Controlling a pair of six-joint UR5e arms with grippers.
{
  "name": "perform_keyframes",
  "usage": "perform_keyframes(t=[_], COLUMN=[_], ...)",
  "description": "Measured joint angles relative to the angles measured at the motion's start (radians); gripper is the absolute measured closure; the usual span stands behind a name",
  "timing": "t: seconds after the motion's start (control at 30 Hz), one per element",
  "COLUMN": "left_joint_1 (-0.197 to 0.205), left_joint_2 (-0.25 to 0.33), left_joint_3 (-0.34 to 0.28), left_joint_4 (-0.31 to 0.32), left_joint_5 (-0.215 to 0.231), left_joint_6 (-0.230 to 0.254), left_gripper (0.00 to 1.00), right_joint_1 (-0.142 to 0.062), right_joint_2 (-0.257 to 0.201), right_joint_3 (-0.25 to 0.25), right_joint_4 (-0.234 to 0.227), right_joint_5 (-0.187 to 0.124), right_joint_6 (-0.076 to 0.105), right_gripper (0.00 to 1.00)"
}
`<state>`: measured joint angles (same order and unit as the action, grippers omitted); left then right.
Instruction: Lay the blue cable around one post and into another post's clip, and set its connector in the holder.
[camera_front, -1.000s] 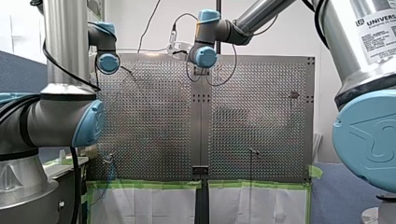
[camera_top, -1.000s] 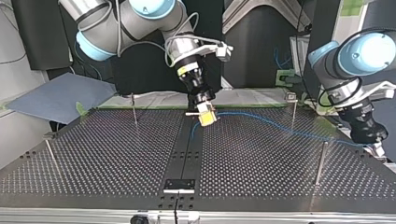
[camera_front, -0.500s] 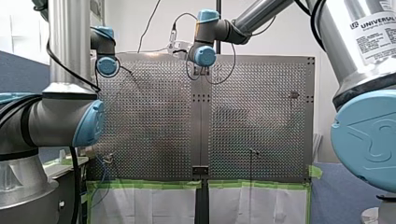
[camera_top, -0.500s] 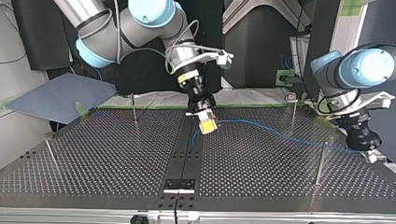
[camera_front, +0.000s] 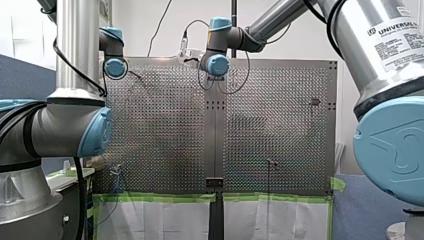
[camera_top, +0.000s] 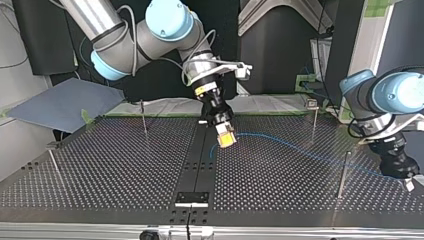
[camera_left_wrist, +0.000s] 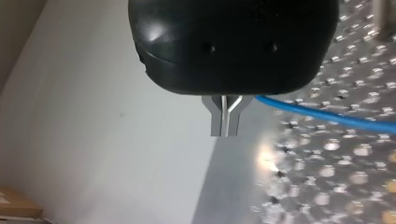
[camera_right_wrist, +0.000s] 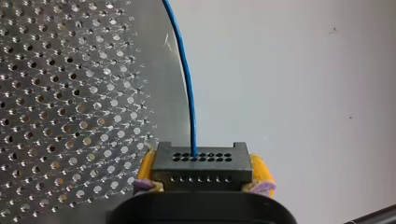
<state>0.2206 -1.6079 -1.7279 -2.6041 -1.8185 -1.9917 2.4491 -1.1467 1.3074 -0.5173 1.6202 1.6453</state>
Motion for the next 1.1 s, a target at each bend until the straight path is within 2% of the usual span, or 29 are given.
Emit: perform_keyframes(t=[0.4, 0.63, 0.87, 1.1], left_joint_1=[0.019, 0.034, 0.045, 0.046], left_joint_2=[-0.046, -0.057, -0.06, -0.093], left_joint_3=[0.015, 0.007, -0.03, -0.039], left_joint_4=[0.011, 0.049, 0.098, 0.125], left_joint_5=[0.027, 0.061, 0.101, 0.132], left_joint_6=[-0.057, -0.114, -0.173, -0.185], left_gripper=[0.93, 0.93, 0.93, 0.93], right_joint_1=[0.0, -0.001, -0.01, -0.015], right_joint_2=[0.03, 0.046, 0.049, 0.051], right_joint_3=[-0.038, -0.042, -0.042, -0.042], right_joint_4=[0.021, 0.026, 0.031, 0.043], right_joint_5=[-0.002, -0.002, -0.002, -0.002], right_joint_6=[-0.01, -0.012, -0.013, -0.013], right_gripper=[1.0, 1.0, 1.0, 1.0])
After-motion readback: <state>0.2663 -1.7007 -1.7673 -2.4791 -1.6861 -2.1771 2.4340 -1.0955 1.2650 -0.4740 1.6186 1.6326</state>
